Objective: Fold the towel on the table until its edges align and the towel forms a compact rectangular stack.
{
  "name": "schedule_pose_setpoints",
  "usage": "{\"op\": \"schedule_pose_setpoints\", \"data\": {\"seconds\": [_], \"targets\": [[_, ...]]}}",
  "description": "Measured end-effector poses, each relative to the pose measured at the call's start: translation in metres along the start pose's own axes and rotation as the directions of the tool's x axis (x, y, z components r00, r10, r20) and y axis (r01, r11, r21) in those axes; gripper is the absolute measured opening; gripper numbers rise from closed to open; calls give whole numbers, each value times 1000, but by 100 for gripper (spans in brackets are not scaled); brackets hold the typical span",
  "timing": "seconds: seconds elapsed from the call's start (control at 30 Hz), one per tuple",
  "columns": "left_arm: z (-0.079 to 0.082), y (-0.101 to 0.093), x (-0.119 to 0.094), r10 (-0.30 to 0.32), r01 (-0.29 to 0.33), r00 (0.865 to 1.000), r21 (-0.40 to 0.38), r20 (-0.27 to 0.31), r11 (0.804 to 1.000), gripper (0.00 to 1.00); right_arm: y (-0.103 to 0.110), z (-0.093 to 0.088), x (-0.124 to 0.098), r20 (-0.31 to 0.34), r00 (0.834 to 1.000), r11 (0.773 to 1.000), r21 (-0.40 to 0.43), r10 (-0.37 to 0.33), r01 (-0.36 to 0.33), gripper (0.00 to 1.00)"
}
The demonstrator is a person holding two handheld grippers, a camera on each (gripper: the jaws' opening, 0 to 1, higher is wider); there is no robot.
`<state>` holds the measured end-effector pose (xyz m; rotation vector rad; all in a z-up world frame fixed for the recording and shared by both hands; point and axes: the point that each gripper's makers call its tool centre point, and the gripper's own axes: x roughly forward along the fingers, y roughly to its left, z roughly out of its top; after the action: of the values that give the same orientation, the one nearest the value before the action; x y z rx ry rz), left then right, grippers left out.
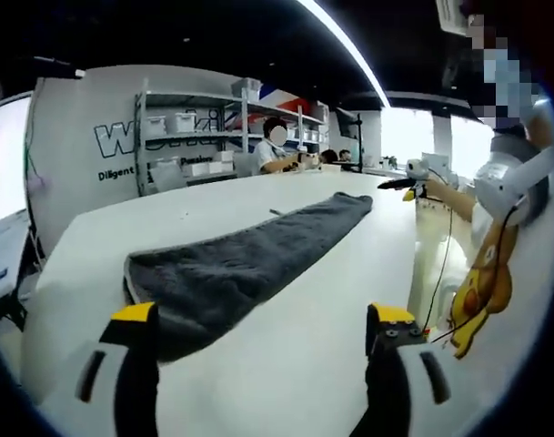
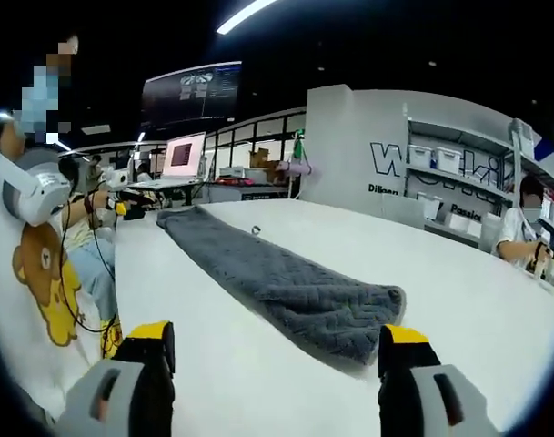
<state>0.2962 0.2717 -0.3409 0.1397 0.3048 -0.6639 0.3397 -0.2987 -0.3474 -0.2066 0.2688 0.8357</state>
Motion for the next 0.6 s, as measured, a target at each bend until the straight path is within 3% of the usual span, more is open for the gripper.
{"op": "schedule_pose_setpoints", "data": {"seconds": [0.2,0.6], "targets": [[-2,3,-2,4,-4,1000,-1,-7,1000,99,-10,0,-6,38,999,998,55,-15,13,99],[-5,18,0,16,-16,1000,-32,-10,999,99,-19,-14,0,10,1000,995,95,-15,14,100]]}}
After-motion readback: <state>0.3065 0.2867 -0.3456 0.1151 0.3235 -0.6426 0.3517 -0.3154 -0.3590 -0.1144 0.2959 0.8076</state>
